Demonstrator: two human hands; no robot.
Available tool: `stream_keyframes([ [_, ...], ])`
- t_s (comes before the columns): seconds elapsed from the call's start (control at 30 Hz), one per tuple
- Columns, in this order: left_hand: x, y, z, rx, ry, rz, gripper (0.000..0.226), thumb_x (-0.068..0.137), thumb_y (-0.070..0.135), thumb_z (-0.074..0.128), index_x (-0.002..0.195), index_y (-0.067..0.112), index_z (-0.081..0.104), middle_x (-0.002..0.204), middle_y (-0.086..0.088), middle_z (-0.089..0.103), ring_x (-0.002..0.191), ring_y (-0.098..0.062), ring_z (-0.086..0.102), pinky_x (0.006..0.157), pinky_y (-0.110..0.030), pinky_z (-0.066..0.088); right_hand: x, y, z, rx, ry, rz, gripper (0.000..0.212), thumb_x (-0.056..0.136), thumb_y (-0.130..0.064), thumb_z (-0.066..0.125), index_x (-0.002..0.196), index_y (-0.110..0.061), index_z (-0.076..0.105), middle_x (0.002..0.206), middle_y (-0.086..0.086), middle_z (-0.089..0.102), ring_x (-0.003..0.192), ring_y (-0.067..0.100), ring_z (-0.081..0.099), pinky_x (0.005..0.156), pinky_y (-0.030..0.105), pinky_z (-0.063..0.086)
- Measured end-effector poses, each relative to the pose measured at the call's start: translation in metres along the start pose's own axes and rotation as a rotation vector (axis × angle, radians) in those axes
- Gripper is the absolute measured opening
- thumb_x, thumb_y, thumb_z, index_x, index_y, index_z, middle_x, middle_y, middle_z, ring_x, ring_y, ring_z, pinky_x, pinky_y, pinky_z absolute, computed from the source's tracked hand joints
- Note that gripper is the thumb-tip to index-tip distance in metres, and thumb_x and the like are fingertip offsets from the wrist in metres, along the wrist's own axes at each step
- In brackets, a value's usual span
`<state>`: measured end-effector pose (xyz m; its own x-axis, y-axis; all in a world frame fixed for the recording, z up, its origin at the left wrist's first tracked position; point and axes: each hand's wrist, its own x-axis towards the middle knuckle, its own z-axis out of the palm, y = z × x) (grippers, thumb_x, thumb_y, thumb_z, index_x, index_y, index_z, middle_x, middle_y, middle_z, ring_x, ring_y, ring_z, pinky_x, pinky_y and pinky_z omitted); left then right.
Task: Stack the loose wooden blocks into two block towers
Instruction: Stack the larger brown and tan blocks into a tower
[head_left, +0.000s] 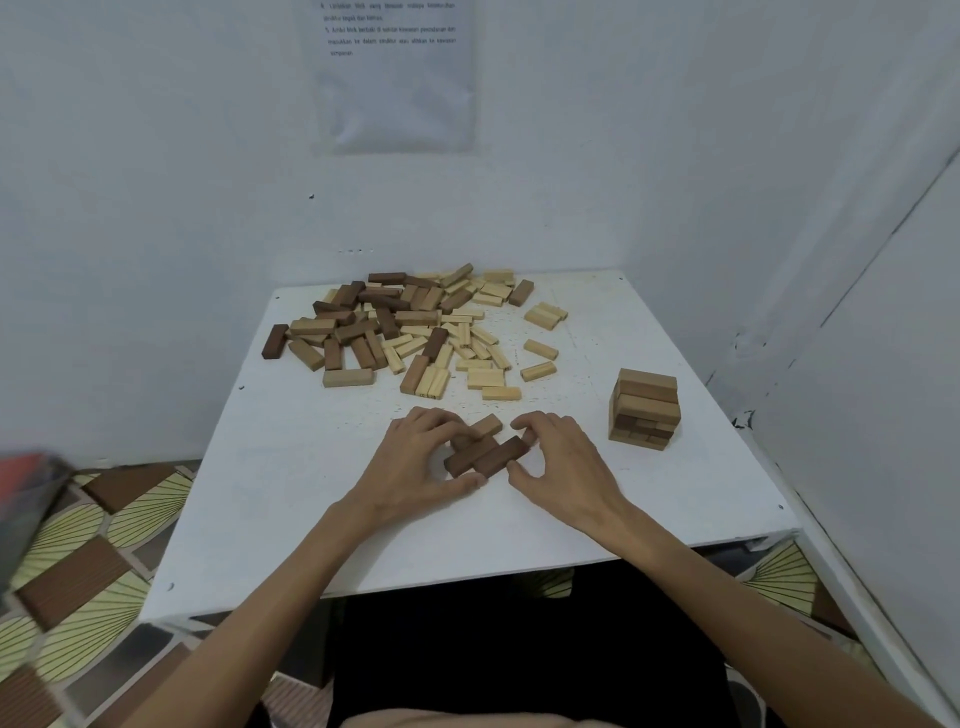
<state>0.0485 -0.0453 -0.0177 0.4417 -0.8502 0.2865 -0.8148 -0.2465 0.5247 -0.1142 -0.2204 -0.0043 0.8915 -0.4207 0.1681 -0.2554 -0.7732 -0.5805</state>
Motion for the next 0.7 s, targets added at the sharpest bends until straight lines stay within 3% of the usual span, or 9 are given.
stream_keyframes([
  [0.17,0.005,-0.005,-0.010,0.007,-0.095,0.040,0.049,0.088,0.059,0.055,0.131,0.038,0.066,0.120,0.016,0.058,0.115,-0.007,0.048,0.100,-0.040,0.039,-0.003,-0.003,-0.002,-0.008,-0.016,-0.025,0.054,0.088,-0.042,0.070,0.136,-0.024,0.054,0.119,-0.011,0.057,0.115,0.010,0.044,0.085,0.019,0.034],
  [0.37,0.007,-0.014,-0.016,0.016,-0.198,0.085,0.053,0.085,0.063,0.069,0.135,0.048,0.061,0.125,0.019,0.051,0.121,-0.003,0.044,0.103,-0.041,0.038,-0.006,0.000,0.002,0.009,0.019,-0.003,0.057,0.087,-0.052,0.073,0.132,-0.022,0.056,0.118,-0.009,0.052,0.113,0.008,0.042,0.087,0.016,0.031],
  [0.5,0.009,-0.010,-0.010,-0.086,-0.140,0.068,0.044,0.083,0.056,0.077,0.123,0.040,0.068,0.148,0.023,0.045,0.137,-0.004,0.039,0.112,-0.046,0.036,-0.005,0.007,-0.002,0.065,0.007,0.006,0.046,0.093,-0.045,0.072,0.132,-0.024,0.058,0.114,-0.012,0.056,0.109,0.005,0.045,0.096,0.027,0.043],
  [0.57,0.012,-0.007,-0.010,-0.123,-0.169,0.052,0.054,0.082,0.049,0.081,0.132,0.039,0.062,0.156,0.025,0.039,0.146,-0.001,0.031,0.118,-0.043,0.029,-0.006,0.010,-0.003,0.082,0.007,0.001,0.046,0.093,-0.047,0.072,0.133,-0.027,0.058,0.116,-0.014,0.059,0.112,0.004,0.046,0.100,0.030,0.045],
  [0.7,0.021,-0.005,-0.015,-0.175,-0.293,-0.030,0.081,0.081,0.047,0.084,0.149,0.047,0.040,0.153,0.033,0.039,0.143,0.006,0.032,0.121,-0.036,0.028,-0.008,0.008,-0.004,0.092,-0.051,-0.022,0.074,0.082,-0.059,0.079,0.143,-0.028,0.051,0.131,-0.017,0.052,0.126,0.001,0.039,0.101,0.018,0.033],
])
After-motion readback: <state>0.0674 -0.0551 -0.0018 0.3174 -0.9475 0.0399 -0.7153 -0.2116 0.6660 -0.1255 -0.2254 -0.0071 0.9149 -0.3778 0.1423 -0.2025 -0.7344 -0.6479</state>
